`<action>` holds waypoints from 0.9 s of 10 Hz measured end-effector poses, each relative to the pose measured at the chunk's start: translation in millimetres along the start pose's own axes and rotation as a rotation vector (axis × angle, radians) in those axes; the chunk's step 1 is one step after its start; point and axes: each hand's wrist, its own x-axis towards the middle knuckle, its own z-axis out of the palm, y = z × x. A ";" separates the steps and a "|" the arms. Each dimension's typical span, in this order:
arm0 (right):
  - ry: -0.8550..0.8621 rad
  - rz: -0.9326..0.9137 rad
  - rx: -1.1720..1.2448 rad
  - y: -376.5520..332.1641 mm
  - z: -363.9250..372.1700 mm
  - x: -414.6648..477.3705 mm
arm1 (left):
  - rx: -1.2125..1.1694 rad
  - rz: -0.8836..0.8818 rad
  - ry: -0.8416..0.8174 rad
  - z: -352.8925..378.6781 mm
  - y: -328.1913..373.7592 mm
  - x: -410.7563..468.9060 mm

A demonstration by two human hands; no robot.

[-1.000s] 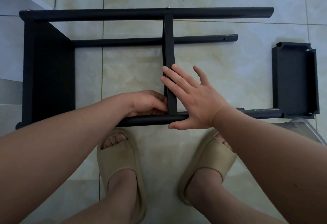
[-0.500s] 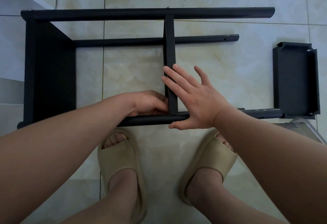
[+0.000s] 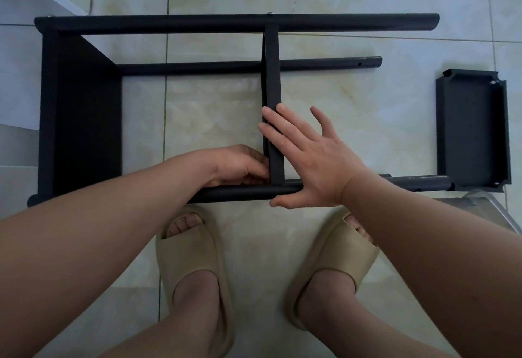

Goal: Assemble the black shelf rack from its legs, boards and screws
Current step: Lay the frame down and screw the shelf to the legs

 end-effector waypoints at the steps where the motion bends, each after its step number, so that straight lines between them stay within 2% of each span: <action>1: -0.012 0.002 -0.007 0.1 -0.4 0.0 | -0.055 -0.001 -0.030 -0.6 -0.1 0.1; 2: -0.020 0.002 -0.009 -0.2 -0.6 0.3 | -0.122 0.016 -0.036 0.8 1.5 0.7; 4: -0.018 0.000 -0.004 -0.3 -1.5 -0.2 | 0.019 0.003 -0.016 2.6 3.9 -2.5; 5: -0.021 0.001 -0.004 -0.5 -1.9 0.1 | 0.015 0.019 0.008 3.7 4.3 -2.8; 8: -0.012 -0.003 0.000 -0.8 -0.6 -0.1 | -0.056 -0.001 -0.053 2.9 4.9 -2.3; 9: -0.009 -0.002 -0.003 -0.7 0.0 -0.1 | 0.038 -0.010 -0.030 3.0 4.7 -3.1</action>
